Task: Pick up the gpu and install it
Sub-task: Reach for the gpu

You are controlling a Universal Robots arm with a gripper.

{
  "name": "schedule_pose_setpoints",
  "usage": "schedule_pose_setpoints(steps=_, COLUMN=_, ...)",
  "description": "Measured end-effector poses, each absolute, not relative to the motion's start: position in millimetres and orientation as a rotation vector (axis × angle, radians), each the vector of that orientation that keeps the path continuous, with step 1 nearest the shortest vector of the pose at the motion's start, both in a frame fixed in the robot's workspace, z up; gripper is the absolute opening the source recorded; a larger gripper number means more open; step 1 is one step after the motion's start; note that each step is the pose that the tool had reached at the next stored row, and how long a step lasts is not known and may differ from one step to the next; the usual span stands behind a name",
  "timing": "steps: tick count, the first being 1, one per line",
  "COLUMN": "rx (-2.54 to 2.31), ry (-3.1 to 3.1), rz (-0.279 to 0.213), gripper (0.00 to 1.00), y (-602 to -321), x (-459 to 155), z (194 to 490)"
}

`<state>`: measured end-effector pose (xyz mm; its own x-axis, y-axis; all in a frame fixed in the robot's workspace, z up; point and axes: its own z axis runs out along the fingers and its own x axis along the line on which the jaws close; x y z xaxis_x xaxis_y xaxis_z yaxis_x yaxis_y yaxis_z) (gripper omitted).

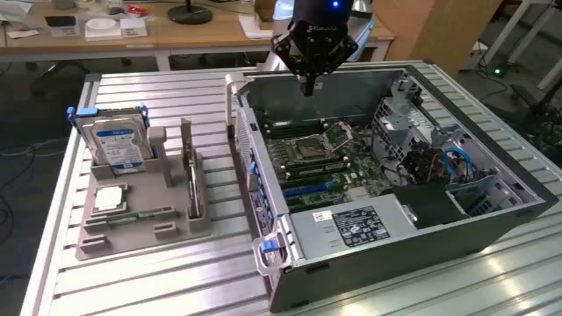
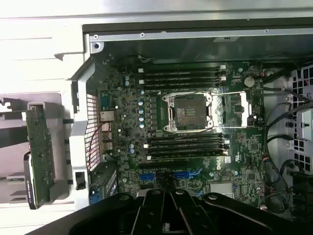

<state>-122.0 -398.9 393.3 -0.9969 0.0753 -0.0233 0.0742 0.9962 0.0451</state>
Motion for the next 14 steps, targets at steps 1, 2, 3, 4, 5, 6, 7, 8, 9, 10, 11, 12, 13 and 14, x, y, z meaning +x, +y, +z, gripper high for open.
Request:
schedule_pose_setpoints(steps=1, rx=0.117, ry=3.114, rz=0.069, gripper=0.10, y=-398.8, x=-122.0, z=393.3)
schedule_pose_setpoints(steps=2, rx=0.117, ry=3.114, rz=0.069, gripper=0.10, y=-398.9, x=-122.0, z=393.3)
schedule_pose_setpoints(steps=3, rx=0.117, ry=3.114, rz=0.069, gripper=0.10, y=-398.8, x=-122.0, z=393.3)
schedule_pose_setpoints(steps=4, rx=0.117, ry=3.114, rz=0.069, gripper=0.10, y=-398.8, x=-122.1, z=393.3)
schedule_pose_setpoints(steps=5, rx=0.117, ry=3.114, rz=0.069, gripper=0.10, y=-398.8, x=-122.7, z=393.3)
schedule_pose_setpoints(steps=6, rx=0.117, ry=3.114, rz=0.069, gripper=0.10, y=-398.9, x=-123.5, z=393.3)
schedule_pose_setpoints(steps=7, rx=0.117, ry=3.114, rz=0.069, gripper=0.10, y=-398.9, x=-124.3, z=393.3)
schedule_pose_setpoints(steps=8, rx=0.117, ry=3.114, rz=0.069, gripper=0.10, y=-398.9, x=-125.1, z=393.3)
schedule_pose_setpoints(steps=9, rx=0.117, ry=3.114, rz=0.069, gripper=0.10, y=-398.8, x=-126.0, z=393.3)
schedule_pose_setpoints(steps=10, rx=0.117, ry=3.114, rz=0.069, gripper=0.10, y=-398.9, x=-127.1, z=393.3)
schedule_pose_setpoints(steps=11, rx=0.117, ry=3.114, rz=0.069, gripper=0.10, y=-398.8, x=-128.0, z=393.3)
schedule_pose_setpoints(steps=12, rx=0.117, ry=3.114, rz=0.069, gripper=0.10, y=-398.8, x=-128.9, z=393.3)
schedule_pose_setpoints(steps=13, rx=0.117, ry=3.114, rz=0.069, gripper=0.10, y=-398.8, x=-129.9, z=393.3)
schedule_pose_setpoints(steps=14, rx=0.117, ry=3.114, rz=0.069, gripper=0.10, y=-398.8, x=-130.8, z=393.3)
